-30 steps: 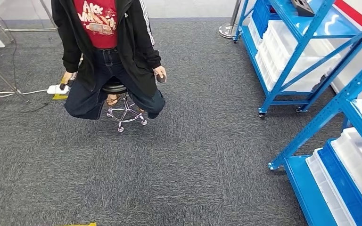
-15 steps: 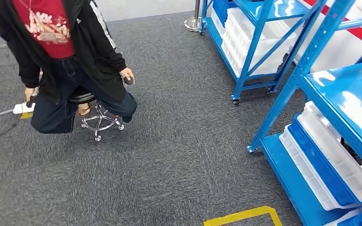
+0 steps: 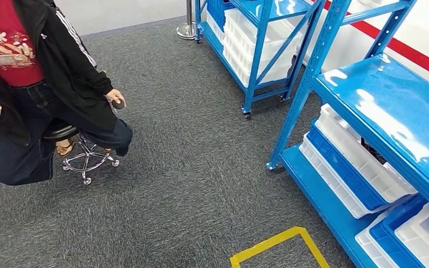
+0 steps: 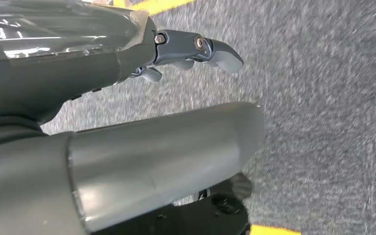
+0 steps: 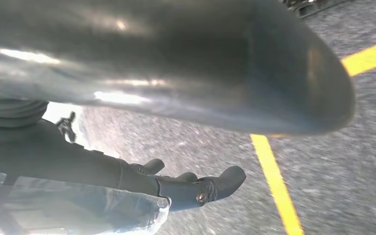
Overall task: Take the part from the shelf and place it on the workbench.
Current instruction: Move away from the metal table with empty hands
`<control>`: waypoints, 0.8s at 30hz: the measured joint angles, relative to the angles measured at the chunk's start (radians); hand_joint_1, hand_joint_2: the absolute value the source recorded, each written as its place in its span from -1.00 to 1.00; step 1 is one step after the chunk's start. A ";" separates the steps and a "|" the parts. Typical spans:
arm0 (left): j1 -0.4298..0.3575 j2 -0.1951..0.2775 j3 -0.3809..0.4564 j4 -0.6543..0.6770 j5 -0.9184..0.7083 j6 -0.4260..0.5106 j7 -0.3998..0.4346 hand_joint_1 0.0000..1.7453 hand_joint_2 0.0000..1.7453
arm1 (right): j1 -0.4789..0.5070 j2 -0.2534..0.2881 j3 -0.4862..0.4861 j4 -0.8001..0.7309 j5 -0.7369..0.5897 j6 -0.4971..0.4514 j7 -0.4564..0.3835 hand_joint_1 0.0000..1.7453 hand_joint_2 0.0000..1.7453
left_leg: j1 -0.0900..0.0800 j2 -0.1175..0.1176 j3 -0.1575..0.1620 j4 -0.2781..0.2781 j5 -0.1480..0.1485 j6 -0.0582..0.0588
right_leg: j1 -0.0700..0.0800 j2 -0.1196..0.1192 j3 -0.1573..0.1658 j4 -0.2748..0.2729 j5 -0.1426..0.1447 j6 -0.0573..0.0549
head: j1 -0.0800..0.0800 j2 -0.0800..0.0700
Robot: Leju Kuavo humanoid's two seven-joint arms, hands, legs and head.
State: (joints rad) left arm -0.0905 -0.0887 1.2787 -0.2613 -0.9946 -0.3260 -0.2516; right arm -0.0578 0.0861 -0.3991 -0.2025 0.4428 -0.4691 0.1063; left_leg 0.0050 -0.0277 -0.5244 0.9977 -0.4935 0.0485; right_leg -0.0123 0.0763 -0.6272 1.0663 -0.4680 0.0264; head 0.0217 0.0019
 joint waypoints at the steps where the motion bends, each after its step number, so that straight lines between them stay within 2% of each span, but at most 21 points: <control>1: 0.000 0.000 0.000 0.000 0.000 0.001 0.000 -1.00 -1.00 | 0.000 0.000 0.000 0.000 0.000 -0.001 0.001 -1.00 -1.00 | 0.001 0.014 0.000 -0.003 0.003 0.005 | 0.000 -0.029 -0.025 0.051 -0.025 -0.004 | 0.002 0.000; 2: 0.001 0.001 0.000 0.000 0.000 0.002 0.000 -1.00 -1.00 | -0.001 0.001 0.000 0.000 0.000 -0.001 0.002 -1.00 -1.00 | 0.000 0.027 -0.002 -0.003 0.003 0.007 | 0.000 -0.047 -0.058 0.115 -0.054 -0.007 | 0.004 0.000; 3: 0.002 0.002 0.000 0.000 -0.001 0.003 0.000 -1.00 -1.00 | -0.001 0.002 -0.001 0.001 0.000 -0.001 0.002 -1.00 -1.00 | -0.001 0.042 -0.003 -0.003 0.002 0.008 | -0.002 -0.056 -0.089 0.179 -0.078 -0.006 | 0.006 0.000; 4: 0.003 0.003 0.000 0.000 -0.001 0.004 0.000 -1.00 -1.00 | 0.000 0.002 -0.001 0.001 0.000 -0.001 0.002 -1.00 -1.00 | -0.002 0.056 -0.005 -0.003 0.002 0.008 | -0.004 -0.060 -0.111 0.227 -0.093 -0.002 | 0.006 0.000; 5: 0.003 0.003 0.000 0.000 -0.001 0.004 0.001 -1.00 -1.00 | 0.001 0.002 -0.002 0.001 -0.001 -0.002 0.002 -1.00 -1.00 | -0.002 0.070 -0.006 -0.003 0.002 0.007 | -0.007 -0.063 -0.116 0.244 -0.096 0.006 | 0.006 0.000; 6: 0.003 0.003 0.000 0.000 -0.002 0.004 0.001 -1.00 -1.00 | 0.002 0.001 -0.003 0.001 -0.001 -0.002 0.002 -1.00 -1.00 | -0.001 0.084 -0.006 -0.003 0.001 0.006 | -0.010 -0.069 -0.097 0.217 -0.083 0.016 | 0.006 0.000; 7: 0.002 0.002 0.000 0.000 -0.002 0.004 0.002 -1.00 -1.00 | 0.003 0.001 -0.004 0.001 0.000 -0.002 0.002 -1.00 -1.00 | 0.000 0.095 -0.004 -0.002 -0.001 0.003 | -0.014 -0.079 -0.059 0.155 -0.061 0.027 | 0.006 0.000; 9: 0.002 0.004 -0.001 0.000 -0.002 0.004 0.003 -1.00 -1.00 | 0.000 0.003 -0.006 0.001 0.000 -0.003 0.001 -1.00 -1.00 | -0.003 0.117 0.002 0.002 -0.008 -0.009 | -0.017 -0.131 0.026 0.009 -0.021 0.037 | 0.007 0.000; 10: 0.002 0.006 -0.002 0.000 -0.003 0.004 0.003 -1.00 -1.00 | -0.001 0.005 -0.006 0.001 0.000 -0.004 0.001 -1.00 -1.00 | -0.006 0.125 0.005 0.003 -0.012 -0.016 | -0.016 -0.149 0.050 -0.032 -0.011 0.032 | 0.005 0.000; 11: 0.001 0.008 -0.003 0.000 -0.003 0.004 0.003 -1.00 -1.00 | -0.003 0.006 -0.007 0.001 0.000 -0.004 0.001 -1.00 -1.00 | -0.009 0.135 0.009 0.004 -0.016 -0.023 | -0.013 -0.159 0.059 -0.050 -0.008 0.025 | 0.004 0.000; 13: -0.002 0.009 -0.007 0.000 -0.003 0.004 0.003 -1.00 -1.00 | -0.003 0.006 -0.011 0.001 -0.001 -0.006 0.001 -1.00 -1.00 | -0.006 0.152 0.016 0.002 -0.020 -0.035 | -0.012 -0.136 0.056 -0.051 -0.005 0.008 | 0.001 0.000; 14: -0.004 0.008 -0.009 0.000 -0.003 0.004 0.003 -1.00 -1.00 | -0.002 0.006 -0.013 0.001 -0.001 -0.007 0.001 -1.00 -1.00 | -0.002 0.146 0.017 0.009 -0.028 -0.040 | -0.014 -0.124 0.056 -0.052 -0.003 0.001 | 0.001 0.000; 16: -0.006 0.007 -0.011 0.000 -0.004 0.003 0.003 -1.00 -1.00 | -0.003 0.005 -0.016 0.001 -0.001 -0.009 0.001 -1.00 -1.00 | 0.007 0.098 -0.006 0.070 -0.075 -0.049 | -0.019 -0.103 0.061 -0.055 0.002 -0.016 | -0.001 0.000; 17: -0.005 0.007 -0.012 0.000 -0.004 0.002 0.003 -1.00 -1.00 | -0.003 0.005 -0.016 0.001 -0.001 -0.010 0.001 -1.00 -1.00 | 0.009 0.065 -0.033 0.130 -0.110 -0.051 | -0.017 -0.093 0.060 -0.055 0.003 -0.021 | -0.002 0.000; 18: -0.003 0.007 -0.012 0.000 -0.004 0.001 0.003 -1.00 -1.00 | -0.003 0.005 -0.016 0.001 -0.001 -0.011 0.001 -1.00 -1.00 | 0.010 0.043 -0.068 0.202 -0.145 -0.051 | -0.014 -0.081 0.059 -0.055 0.004 -0.025 | -0.003 0.000; 19: -0.001 0.007 -0.012 0.000 -0.005 0.000 0.003 -1.00 -1.00 | -0.003 0.006 -0.017 0.001 -0.001 -0.011 0.001 -1.00 -1.00 | 0.010 0.032 -0.101 0.265 -0.168 -0.051 | -0.012 -0.067 0.058 -0.055 0.005 -0.026 | -0.003 0.000; 20: 0.001 0.007 -0.013 0.000 -0.004 0.000 0.003 -1.00 -1.00 | -0.002 0.006 -0.017 0.001 -0.001 -0.011 0.001 -1.00 -1.00 | 0.010 0.028 -0.122 0.298 -0.170 -0.050 | -0.009 -0.053 0.058 -0.055 0.005 -0.027 | -0.003 0.000; 21: 0.002 0.007 -0.013 0.000 -0.004 0.000 0.003 -1.00 -1.00 | -0.001 0.005 -0.017 0.001 -0.001 -0.011 0.001 -1.00 -1.00 | 0.010 0.025 -0.126 0.296 -0.152 -0.047 | -0.007 -0.038 0.059 -0.055 0.005 -0.027 | -0.003 0.000; 22: 0.002 0.007 -0.013 0.000 -0.004 0.000 0.003 -1.00 -1.00 | -0.001 0.005 -0.017 0.001 -0.001 -0.011 0.001 -1.00 -1.00 | 0.010 0.021 -0.109 0.253 -0.117 -0.044 | -0.007 -0.024 0.061 -0.055 0.005 -0.027 | -0.003 0.000; 23: 0.002 0.006 -0.013 0.000 -0.004 0.000 0.003 -1.00 -1.00 | 0.000 0.005 -0.017 0.001 -0.001 -0.011 0.001 -1.00 -1.00 | 0.012 0.007 -0.080 0.185 -0.074 -0.041 | -0.006 -0.011 0.063 -0.054 0.005 -0.026 | -0.003 0.000; 24: 0.001 0.006 -0.014 0.000 -0.004 0.000 0.003 -1.00 -1.00 | -0.001 0.005 -0.017 0.001 -0.001 -0.011 0.001 -1.00 -1.00 | 0.013 -0.019 -0.049 0.116 -0.041 -0.039 | -0.005 0.002 0.064 -0.053 0.005 -0.025 | -0.003 0.000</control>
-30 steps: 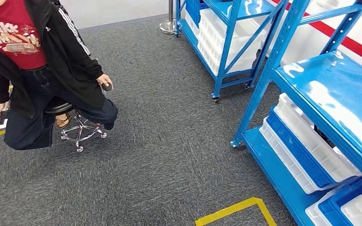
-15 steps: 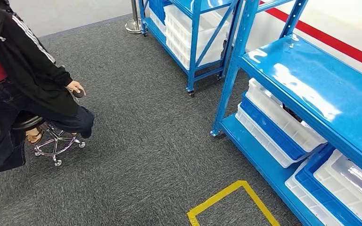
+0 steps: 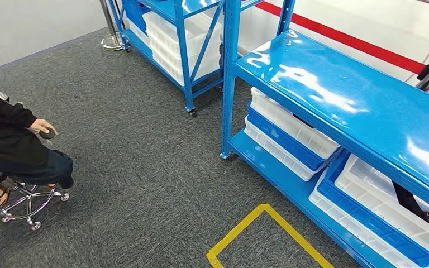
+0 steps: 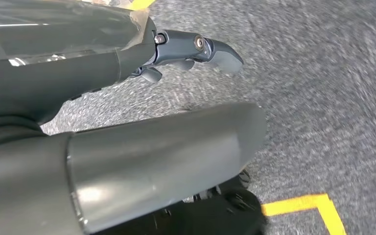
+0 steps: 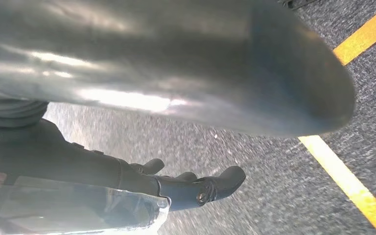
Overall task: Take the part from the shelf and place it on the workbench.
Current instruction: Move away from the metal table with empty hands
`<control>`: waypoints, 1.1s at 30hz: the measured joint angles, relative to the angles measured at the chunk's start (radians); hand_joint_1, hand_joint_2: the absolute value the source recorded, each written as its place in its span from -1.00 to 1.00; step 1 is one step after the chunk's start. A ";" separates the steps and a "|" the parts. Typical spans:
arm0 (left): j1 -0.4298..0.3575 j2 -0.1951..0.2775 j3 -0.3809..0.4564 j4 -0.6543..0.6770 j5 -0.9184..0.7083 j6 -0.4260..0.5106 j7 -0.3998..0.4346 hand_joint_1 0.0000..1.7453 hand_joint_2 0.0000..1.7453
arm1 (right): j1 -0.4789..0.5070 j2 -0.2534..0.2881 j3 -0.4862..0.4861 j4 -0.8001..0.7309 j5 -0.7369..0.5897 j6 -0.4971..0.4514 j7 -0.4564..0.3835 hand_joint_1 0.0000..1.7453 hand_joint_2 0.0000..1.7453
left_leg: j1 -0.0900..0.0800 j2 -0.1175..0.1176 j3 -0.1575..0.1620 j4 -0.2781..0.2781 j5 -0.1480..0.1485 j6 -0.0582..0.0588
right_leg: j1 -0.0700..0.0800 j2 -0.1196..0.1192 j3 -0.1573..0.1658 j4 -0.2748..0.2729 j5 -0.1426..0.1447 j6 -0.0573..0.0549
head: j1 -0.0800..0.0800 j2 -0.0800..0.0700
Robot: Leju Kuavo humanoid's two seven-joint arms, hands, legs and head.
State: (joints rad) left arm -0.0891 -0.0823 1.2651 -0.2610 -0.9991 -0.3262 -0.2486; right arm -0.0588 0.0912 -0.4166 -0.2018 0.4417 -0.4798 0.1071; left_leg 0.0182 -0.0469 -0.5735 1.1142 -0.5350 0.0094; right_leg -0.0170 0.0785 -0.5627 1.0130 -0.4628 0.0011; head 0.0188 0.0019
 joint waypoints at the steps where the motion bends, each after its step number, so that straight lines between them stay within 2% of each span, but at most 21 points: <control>1: 0.000 0.000 0.000 0.000 0.000 0.000 0.000 -1.00 -1.00 | -0.001 0.000 0.000 0.000 0.000 0.000 0.000 -1.00 -1.00 | 0.001 -0.021 0.022 -0.053 0.021 0.001 | 0.002 0.011 -0.001 0.001 0.001 0.003 | 0.000 0.000; 3: -0.001 0.000 0.000 0.000 0.000 0.000 0.000 -1.00 -1.00 | -0.002 0.001 0.000 0.000 0.000 0.000 0.000 -1.00 -1.00 | -0.004 -0.040 0.037 -0.093 0.030 0.005 | 0.003 0.032 -0.011 0.001 0.005 0.014 | 0.000 0.000; 5: -0.002 -0.001 0.000 0.000 0.000 0.000 0.000 -1.00 -1.00 | 0.000 0.001 0.000 0.001 0.000 0.000 0.000 -1.00 -1.00 | -0.010 -0.014 0.039 -0.101 0.039 0.017 | 0.000 0.041 -0.024 0.003 0.009 0.027 | 0.000 0.000; 7: -0.002 -0.002 0.000 0.000 0.000 0.000 0.000 -1.00 -1.00 | 0.001 0.001 -0.001 0.001 0.000 0.000 0.000 -1.00 -1.00 | -0.010 0.013 0.042 -0.116 0.050 0.034 | 0.001 0.002 -0.052 0.048 -0.016 0.030 | 0.003 0.000; 9: -0.001 -0.002 0.000 0.000 0.000 0.003 0.000 -1.00 -1.00 | -0.001 0.002 -0.001 0.001 0.000 -0.001 0.000 -1.00 -1.00 | -0.011 0.043 0.041 -0.122 0.054 0.043 | 0.003 -0.048 -0.110 0.166 -0.076 0.024 | 0.006 0.000; 11: 0.000 -0.001 0.000 0.000 0.000 0.006 0.000 -1.00 -1.00 | -0.001 0.003 -0.001 0.001 0.000 -0.001 0.000 -1.00 -1.00 | -0.013 0.070 0.038 -0.122 0.054 0.044 | 0.001 -0.061 -0.160 0.273 -0.118 0.026 | 0.008 0.000; 12: 0.000 -0.001 0.000 0.000 0.000 0.006 0.000 -1.00 -1.00 | 0.000 0.002 -0.002 0.001 0.000 -0.001 0.000 -1.00 -1.00 | -0.013 0.081 0.037 -0.122 0.053 0.044 | -0.001 -0.064 -0.164 0.288 -0.120 0.032 | 0.008 0.000; 14: 0.000 -0.003 -0.001 0.000 -0.001 0.006 0.000 -1.00 -1.00 | 0.002 0.002 -0.003 0.001 0.000 -0.002 0.000 -1.00 -1.00 | -0.012 0.103 0.038 -0.121 0.052 0.041 | -0.007 -0.074 -0.128 0.230 -0.096 0.050 | 0.008 0.000; 15: 0.000 -0.004 -0.001 0.000 -0.001 0.006 0.000 -1.00 -1.00 | 0.002 0.001 -0.003 0.001 0.000 -0.002 0.000 -1.00 -1.00 | -0.011 0.114 0.039 -0.120 0.050 0.038 | -0.011 -0.089 -0.090 0.165 -0.074 0.060 | 0.008 0.000; 16: 0.000 -0.003 -0.001 0.000 -0.002 0.006 0.000 -1.00 -1.00 | 0.001 0.002 -0.004 0.001 0.000 -0.002 0.000 -1.00 -1.00 | -0.013 0.124 0.041 -0.118 0.047 0.033 | -0.013 -0.120 -0.049 0.094 -0.054 0.066 | 0.009 0.000; 18: 0.000 -0.001 -0.001 0.000 -0.003 0.006 0.000 -1.00 -1.00 | -0.003 0.003 -0.005 0.001 0.001 -0.002 0.000 -1.00 -1.00 | -0.019 0.144 0.048 -0.114 0.038 0.019 | -0.011 -0.163 0.000 0.009 -0.027 0.062 | 0.008 0.000; 19: 0.000 0.000 0.000 0.001 -0.003 0.006 0.000 -1.00 -1.00 | -0.005 0.004 -0.005 0.001 0.001 -0.002 0.000 -1.00 -1.00 | -0.021 0.155 0.052 -0.113 0.034 0.013 | -0.008 -0.169 0.005 -0.003 -0.023 0.055 | 0.006 0.000; 21: -0.003 0.001 0.000 0.001 -0.003 0.006 0.002 -1.00 -1.00 | -0.004 0.004 -0.006 0.001 0.002 -0.002 0.000 -1.00 -1.00 | -0.016 0.169 0.061 -0.112 0.028 0.001 | -0.010 -0.144 0.003 -0.003 -0.019 0.039 | 0.002 0.000; 23: -0.006 0.001 0.000 0.001 -0.002 0.004 0.003 -1.00 -1.00 | -0.004 0.003 -0.007 0.001 0.005 -0.002 0.001 -1.00 -1.00 | -0.007 0.128 0.048 -0.073 -0.005 -0.011 | -0.016 -0.120 0.006 -0.006 -0.014 0.023 | 0.000 0.000; 25: -0.004 0.002 0.000 0.001 0.000 -0.001 0.004 -1.00 -1.00 | -0.005 0.002 -0.007 0.001 0.007 -0.002 0.001 -1.00 -1.00 | -0.003 0.067 -0.006 0.045 -0.075 -0.015 | -0.014 -0.096 0.007 -0.007 -0.011 0.013 | -0.002 0.000; 26: -0.001 0.002 0.000 0.001 0.000 -0.003 0.005 -1.00 -1.00 | -0.005 0.002 -0.007 0.001 0.008 -0.002 0.001 -1.00 -1.00 | -0.003 0.053 -0.040 0.115 -0.106 -0.014 | -0.011 -0.083 0.006 -0.006 -0.010 0.010 | -0.002 0.000; 27: 0.000 0.002 0.000 0.001 0.000 -0.004 0.007 -1.00 -1.00 | -0.004 0.002 -0.008 0.001 0.008 -0.002 0.002 -1.00 -1.00 | -0.003 0.049 -0.066 0.164 -0.118 -0.013 | -0.009 -0.069 0.006 -0.006 -0.010 0.009 | -0.002 0.000; 28: 0.001 0.003 0.000 0.001 0.000 -0.004 0.008 -1.00 -1.00 | -0.004 0.001 -0.008 0.001 0.008 -0.002 0.002 -1.00 -1.00 | -0.003 0.046 -0.076 0.176 -0.108 -0.011 | -0.007 -0.054 0.006 -0.006 -0.010 0.008 | -0.002 0.000; 29: 0.002 0.003 0.000 0.001 0.000 -0.004 0.009 -1.00 -1.00 | -0.003 0.001 -0.009 0.001 0.008 -0.002 0.003 -1.00 -1.00 | -0.003 0.043 -0.066 0.146 -0.077 -0.007 | -0.006 -0.038 0.008 -0.005 -0.009 0.008 | -0.002 0.000; 31: 0.002 0.004 0.000 0.001 -0.001 -0.004 0.011 -1.00 -1.00 | -0.004 0.000 -0.010 0.001 0.009 -0.002 0.003 -1.00 -1.00 | 0.000 0.005 -0.010 0.015 0.001 0.000 | -0.007 -0.011 0.010 -0.005 -0.009 0.009 | -0.002 0.000; 33: 0.002 0.004 0.000 0.001 -0.001 -0.006 0.012 -1.00 -1.00 | -0.006 0.001 -0.011 0.001 0.011 -0.002 0.004 -1.00 -1.00 | 0.002 -0.040 0.027 -0.076 0.035 0.003 | -0.003 0.011 0.005 -0.002 -0.007 0.015 | -0.001 0.000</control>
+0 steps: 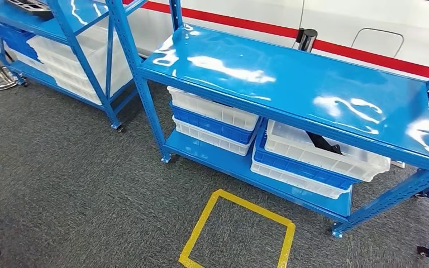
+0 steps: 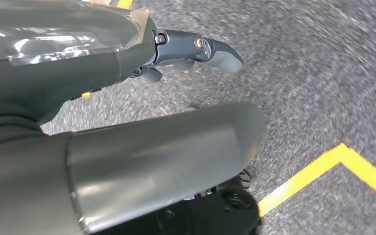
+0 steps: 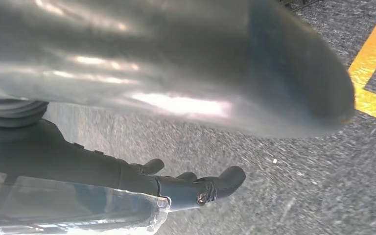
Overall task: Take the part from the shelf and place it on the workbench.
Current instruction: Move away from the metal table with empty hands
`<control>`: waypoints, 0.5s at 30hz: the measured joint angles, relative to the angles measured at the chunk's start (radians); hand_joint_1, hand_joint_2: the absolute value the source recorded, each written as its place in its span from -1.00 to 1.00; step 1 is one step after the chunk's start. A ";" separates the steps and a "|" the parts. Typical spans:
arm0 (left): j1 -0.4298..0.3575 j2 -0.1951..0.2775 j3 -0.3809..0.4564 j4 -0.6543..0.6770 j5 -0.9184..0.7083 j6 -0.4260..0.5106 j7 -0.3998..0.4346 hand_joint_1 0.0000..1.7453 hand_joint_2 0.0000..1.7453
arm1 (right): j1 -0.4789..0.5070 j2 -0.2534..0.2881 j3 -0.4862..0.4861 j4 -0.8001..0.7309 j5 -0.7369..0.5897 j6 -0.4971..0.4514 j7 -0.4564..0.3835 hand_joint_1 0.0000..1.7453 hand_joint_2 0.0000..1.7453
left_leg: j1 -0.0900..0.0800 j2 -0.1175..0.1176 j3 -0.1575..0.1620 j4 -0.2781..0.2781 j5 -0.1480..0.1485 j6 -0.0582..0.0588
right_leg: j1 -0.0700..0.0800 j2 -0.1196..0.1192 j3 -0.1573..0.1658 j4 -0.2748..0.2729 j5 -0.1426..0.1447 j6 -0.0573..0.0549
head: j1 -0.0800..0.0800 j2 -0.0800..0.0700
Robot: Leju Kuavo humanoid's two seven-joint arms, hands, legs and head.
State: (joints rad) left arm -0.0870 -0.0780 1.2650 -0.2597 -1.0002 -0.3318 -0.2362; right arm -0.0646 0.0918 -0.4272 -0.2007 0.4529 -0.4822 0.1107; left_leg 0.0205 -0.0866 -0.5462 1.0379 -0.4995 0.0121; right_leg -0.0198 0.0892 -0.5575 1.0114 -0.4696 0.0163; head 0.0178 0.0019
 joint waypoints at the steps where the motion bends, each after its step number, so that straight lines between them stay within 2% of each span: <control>1: 0.000 0.000 0.000 0.000 0.000 -0.001 0.000 -1.00 -1.00 | -0.001 0.000 0.000 0.000 0.000 0.000 0.000 -1.00 -1.00 | -0.002 -0.008 0.004 -0.012 0.000 0.001 | 0.001 0.010 -0.005 0.000 0.002 0.006 | 0.000 0.000; 3: 0.000 0.000 0.000 0.000 0.000 -0.002 0.001 -1.00 -1.00 | 0.001 0.000 -0.001 0.000 0.002 0.000 0.000 -1.00 -1.00 | -0.008 0.014 0.004 -0.020 0.005 0.011 | -0.001 0.029 -0.016 -0.002 0.008 0.020 | 0.000 0.000; 4: -0.001 0.000 0.000 0.000 0.001 -0.002 0.001 -1.00 -1.00 | 0.002 -0.001 -0.002 0.000 0.004 0.000 0.000 -1.00 -1.00 | -0.010 0.026 0.006 -0.026 0.010 0.018 | 0.000 0.021 -0.024 0.004 0.006 0.025 | 0.000 0.000; 5: -0.001 -0.001 0.000 0.000 0.001 -0.002 0.001 -1.00 -1.00 | 0.003 -0.001 -0.002 0.000 0.005 0.000 0.000 -1.00 -1.00 | -0.010 0.040 0.007 -0.033 0.015 0.027 | 0.001 0.003 -0.037 0.025 -0.005 0.026 | 0.002 0.000; 7: -0.001 -0.001 0.000 0.000 0.002 -0.001 0.001 -1.00 -1.00 | 0.001 -0.001 -0.003 0.000 0.006 0.000 -0.001 -1.00 -1.00 | -0.011 0.069 0.007 -0.041 0.020 0.037 | 0.003 -0.049 -0.089 0.127 -0.055 0.018 | 0.006 0.000; 9: 0.000 0.000 0.000 0.000 0.002 0.000 0.001 -1.00 -1.00 | 0.001 -0.001 -0.003 0.000 0.007 0.000 -0.001 -1.00 -1.00 | -0.014 0.099 0.003 -0.040 0.020 0.039 | 0.004 -0.071 -0.149 0.254 -0.105 0.016 | 0.008 0.000; 10: 0.000 0.000 0.000 0.000 0.002 0.000 0.001 -1.00 -1.00 | 0.002 -0.001 -0.003 0.000 0.007 0.000 -0.001 -1.00 -1.00 | -0.015 0.113 0.003 -0.040 0.020 0.039 | 0.003 -0.075 -0.158 0.282 -0.112 0.020 | 0.008 0.000; 11: 0.000 0.000 0.000 0.000 0.002 0.000 0.001 -1.00 -1.00 | 0.003 -0.002 -0.004 0.000 0.007 0.000 -0.001 -1.00 -1.00 | -0.016 0.126 0.003 -0.040 0.020 0.039 | 0.003 -0.079 -0.145 0.267 -0.104 0.028 | 0.008 0.000; 12: 0.000 -0.001 0.000 0.000 0.002 0.000 0.001 -1.00 -1.00 | 0.004 -0.003 -0.004 0.000 0.007 0.000 -0.001 -1.00 -1.00 | -0.016 0.138 0.003 -0.039 0.019 0.038 | 0.002 -0.088 -0.110 0.209 -0.082 0.037 | 0.008 0.000; 13: 0.000 -0.002 0.000 0.000 0.002 0.000 0.001 -1.00 -1.00 | 0.004 -0.004 -0.004 0.000 0.006 0.000 -0.001 -1.00 -1.00 | -0.017 0.150 0.005 -0.039 0.018 0.035 | 0.000 -0.111 -0.063 0.128 -0.059 0.042 | 0.008 0.000; 14: 0.000 -0.002 0.000 0.000 0.002 0.000 0.000 -1.00 -1.00 | 0.002 -0.004 -0.004 0.000 0.006 0.000 -0.002 -1.00 -1.00 | -0.020 0.161 0.007 -0.038 0.015 0.031 | 0.002 -0.132 -0.023 0.057 -0.038 0.044 | 0.009 0.000; 15: 0.000 -0.002 0.000 0.000 0.002 0.000 -0.001 -1.00 -1.00 | 0.000 -0.004 -0.005 0.000 0.007 0.001 -0.003 -1.00 -1.00 | -0.022 0.169 0.010 -0.037 0.012 0.025 | 0.003 -0.148 0.003 0.009 -0.024 0.040 | 0.008 0.000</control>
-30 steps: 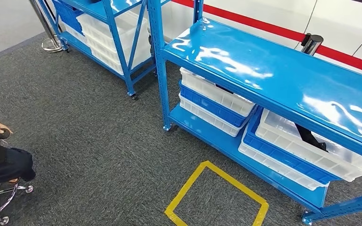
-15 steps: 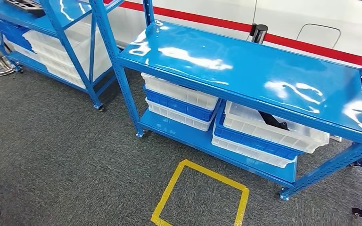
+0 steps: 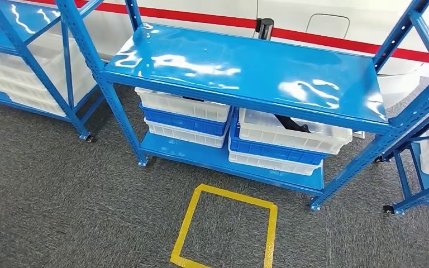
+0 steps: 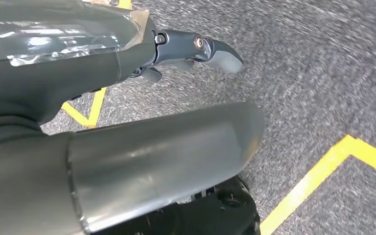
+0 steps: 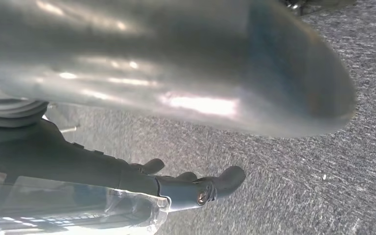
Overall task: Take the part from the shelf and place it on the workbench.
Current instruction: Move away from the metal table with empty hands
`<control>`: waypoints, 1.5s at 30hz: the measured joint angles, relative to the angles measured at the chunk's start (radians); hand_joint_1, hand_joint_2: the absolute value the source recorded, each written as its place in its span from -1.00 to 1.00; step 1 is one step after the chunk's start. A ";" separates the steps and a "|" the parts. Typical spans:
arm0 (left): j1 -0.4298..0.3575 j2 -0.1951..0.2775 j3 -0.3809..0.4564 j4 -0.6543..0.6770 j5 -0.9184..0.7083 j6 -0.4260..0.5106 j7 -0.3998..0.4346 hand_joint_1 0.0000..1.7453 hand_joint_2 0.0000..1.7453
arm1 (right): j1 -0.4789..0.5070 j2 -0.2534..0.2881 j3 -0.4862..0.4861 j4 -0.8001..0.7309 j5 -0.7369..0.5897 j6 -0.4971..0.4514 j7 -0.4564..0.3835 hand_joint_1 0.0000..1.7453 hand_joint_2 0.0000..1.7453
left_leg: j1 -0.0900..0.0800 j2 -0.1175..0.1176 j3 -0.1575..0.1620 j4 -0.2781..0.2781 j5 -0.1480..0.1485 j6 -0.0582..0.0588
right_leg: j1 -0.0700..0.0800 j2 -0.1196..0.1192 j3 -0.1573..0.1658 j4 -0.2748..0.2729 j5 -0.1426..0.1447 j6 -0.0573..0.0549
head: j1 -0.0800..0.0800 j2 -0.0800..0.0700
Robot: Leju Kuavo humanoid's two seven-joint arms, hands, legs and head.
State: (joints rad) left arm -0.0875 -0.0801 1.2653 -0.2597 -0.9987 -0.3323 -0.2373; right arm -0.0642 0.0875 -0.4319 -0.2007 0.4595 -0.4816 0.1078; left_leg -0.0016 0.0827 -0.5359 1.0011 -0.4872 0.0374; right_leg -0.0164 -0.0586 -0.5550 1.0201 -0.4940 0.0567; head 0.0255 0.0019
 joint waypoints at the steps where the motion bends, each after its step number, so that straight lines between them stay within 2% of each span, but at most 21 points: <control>1: 0.000 0.001 0.000 0.000 0.000 0.000 -0.001 -1.00 -1.00 | -0.001 0.000 0.000 0.000 0.000 0.000 -0.001 -1.00 -1.00 | -0.002 0.008 0.003 0.001 -0.002 -0.006 | 0.003 -0.009 0.010 -0.022 0.005 -0.007 | -0.001 0.000; 4: -0.005 0.002 0.000 0.000 0.000 0.000 -0.003 -1.00 -1.00 | 0.000 0.000 -0.002 0.000 0.001 0.000 -0.001 -1.00 -1.00 | 0.003 0.023 0.012 -0.001 -0.006 -0.023 | 0.002 0.016 0.007 -0.024 0.011 -0.028 | -0.002 0.000; 6: -0.007 0.002 0.000 0.000 0.000 0.000 -0.004 -1.00 -1.00 | 0.001 -0.001 -0.004 0.000 0.001 0.000 -0.001 -1.00 -1.00 | 0.009 -0.008 0.005 0.024 -0.028 -0.034 | -0.007 0.032 0.013 -0.028 0.017 -0.042 | -0.003 0.000; 8: -0.007 0.002 0.000 0.000 0.000 -0.002 -0.004 -1.00 -1.00 | 0.001 -0.002 -0.006 0.000 0.002 0.000 -0.001 -1.00 -1.00 | 0.014 -0.059 -0.034 0.113 -0.086 -0.041 | -0.009 0.047 0.015 -0.030 0.022 -0.052 | -0.005 0.000; 10: -0.004 0.003 0.000 0.000 0.000 -0.004 -0.004 -1.00 -1.00 | 0.001 -0.002 -0.007 0.000 0.002 0.000 -0.001 -1.00 -1.00 | 0.016 -0.080 -0.093 0.239 -0.140 -0.045 | -0.006 0.069 0.013 -0.029 0.023 -0.055 | -0.006 0.000; 12: -0.002 0.003 0.000 0.000 0.000 -0.004 -0.004 -1.00 -1.00 | 0.002 -0.002 -0.008 0.000 0.002 0.000 -0.001 -1.00 -1.00 | 0.016 -0.084 -0.116 0.278 -0.133 -0.045 | -0.004 0.093 0.015 -0.028 0.023 -0.055 | -0.006 0.000; 14: -0.001 0.003 0.000 0.000 -0.001 -0.004 -0.004 -1.00 -1.00 | 0.002 -0.003 -0.009 0.000 0.002 0.000 -0.001 -1.00 -1.00 | 0.017 -0.097 -0.074 0.182 -0.066 -0.040 | -0.004 0.116 0.019 -0.028 0.023 -0.055 | -0.006 0.000; 16: -0.001 0.005 0.000 0.000 -0.001 -0.005 -0.004 -1.00 -1.00 | 0.000 -0.002 -0.009 0.000 0.002 0.001 -0.001 -1.00 -1.00 | 0.020 -0.144 -0.018 0.058 -0.010 -0.032 | -0.002 0.138 0.018 -0.026 0.024 -0.052 | -0.006 0.000; 18: -0.001 0.007 0.000 0.000 -0.002 -0.007 -0.004 -1.00 -1.00 | -0.002 -0.001 -0.009 0.000 0.002 0.001 -0.001 -1.00 -1.00 | 0.019 -0.173 0.003 0.005 0.000 -0.026 | 0.000 0.157 0.010 -0.024 0.027 -0.045 | -0.006 0.000; 21: -0.002 0.008 0.000 0.001 -0.004 -0.009 -0.003 -1.00 -1.00 | 0.000 -0.001 -0.009 0.000 0.002 0.001 -0.001 -1.00 -1.00 | 0.013 -0.147 0.005 -0.007 0.006 -0.014 | -0.003 0.180 -0.007 -0.026 0.035 -0.025 | -0.006 0.000; 23: -0.003 0.006 0.000 0.001 -0.003 -0.009 -0.004 -1.00 -1.00 | 0.001 -0.002 -0.010 0.000 0.003 0.001 -0.002 -1.00 -1.00 | 0.016 -0.123 0.010 -0.023 0.016 -0.001 | 0.001 0.149 -0.027 0.001 0.021 -0.021 | -0.004 0.000; 25: -0.001 0.006 0.000 0.001 -0.004 -0.008 -0.004 -1.00 -1.00 | 0.000 -0.002 -0.010 0.000 0.005 0.001 -0.003 -1.00 -1.00 | 0.015 -0.096 0.011 -0.030 0.020 0.006 | 0.002 0.097 -0.074 0.094 -0.024 -0.027 | 0.000 0.000; 27: 0.000 0.006 0.000 0.001 -0.004 -0.008 -0.003 -1.00 -1.00 | -0.001 -0.003 -0.010 0.000 0.011 0.000 -0.003 -1.00 -1.00 | 0.014 -0.070 0.008 -0.030 0.020 0.008 | 0.001 0.078 -0.134 0.216 -0.071 -0.028 | 0.002 0.000; 29: 0.001 0.005 0.000 0.001 -0.004 -0.008 -0.003 -1.00 -1.00 | 0.002 -0.005 -0.010 0.000 0.020 -0.003 -0.001 -1.00 -1.00 | 0.013 -0.053 0.007 -0.029 0.019 0.007 | -0.004 0.072 -0.151 0.260 -0.081 -0.016 | 0.002 0.000; 30: 0.000 0.005 0.000 0.001 -0.004 -0.008 -0.003 -1.00 -1.00 | 0.004 -0.007 -0.010 0.000 0.024 -0.005 0.001 -1.00 -1.00 | 0.014 -0.047 0.007 -0.028 0.019 0.005 | -0.008 0.069 -0.131 0.230 -0.067 -0.006 | 0.002 0.000; 32: 0.000 0.004 0.000 0.001 -0.005 -0.008 -0.003 -1.00 -1.00 | 0.006 -0.010 -0.010 0.000 0.030 -0.010 0.005 -1.00 -1.00 | 0.016 -0.038 0.007 -0.022 0.015 -0.003 | -0.018 0.053 -0.050 0.091 -0.021 0.013 | 0.003 0.000; 34: -0.001 0.005 0.000 0.001 -0.005 -0.008 -0.004 -1.00 -1.00 | 0.004 -0.011 -0.010 0.000 0.034 -0.016 0.006 -1.00 -1.00 | 0.012 -0.034 0.008 -0.013 0.008 -0.017 | -0.019 0.041 0.009 -0.013 0.007 0.011 | 0.002 0.000; 36: -0.002 0.008 0.000 0.000 -0.006 -0.008 -0.004 -1.00 -1.00 | 0.003 -0.009 -0.010 0.000 0.037 -0.021 0.006 -1.00 -1.00 | 0.009 -0.034 0.009 -0.009 0.001 -0.015 | -0.020 0.041 0.021 -0.027 0.011 -0.002 | 0.000 0.000; 39: -0.002 0.008 0.000 0.001 -0.008 -0.009 -0.003 -1.00 -1.00 | 0.003 -0.009 -0.010 0.000 0.039 -0.023 0.007 -1.00 -1.00 | 0.012 -0.037 0.008 -0.009 0.008 0.014 | -0.018 0.042 0.024 -0.027 0.013 -0.008 | -0.003 0.000; 42: -0.002 0.008 0.000 0.001 -0.008 -0.009 -0.002 -1.00 -1.00 | 0.003 -0.009 -0.010 0.001 0.042 -0.024 0.009 -1.00 -1.00 | 0.015 -0.038 0.009 -0.014 0.011 0.012 | -0.013 0.042 0.022 -0.027 0.014 -0.012 | -0.004 0.000; 45: -0.002 0.007 0.000 0.001 -0.008 -0.009 -0.002 -1.00 -1.00 | 0.003 -0.009 -0.010 0.001 0.043 -0.024 0.011 -1.00 -1.00 | 0.016 -0.038 0.010 -0.019 0.015 0.000 | -0.010 0.042 0.020 -0.026 0.014 -0.013 | -0.004 0.000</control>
State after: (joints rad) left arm -0.0898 -0.0728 1.2650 -0.2589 -1.0067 -0.3414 -0.2396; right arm -0.0611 0.0782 -0.4417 -0.2000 0.5028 -0.5055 0.1191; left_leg 0.0148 0.0444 -0.5261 0.9822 -0.4721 0.0374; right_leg -0.0263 -0.0168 -0.5345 0.9943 -0.4804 0.0438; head 0.0219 0.0019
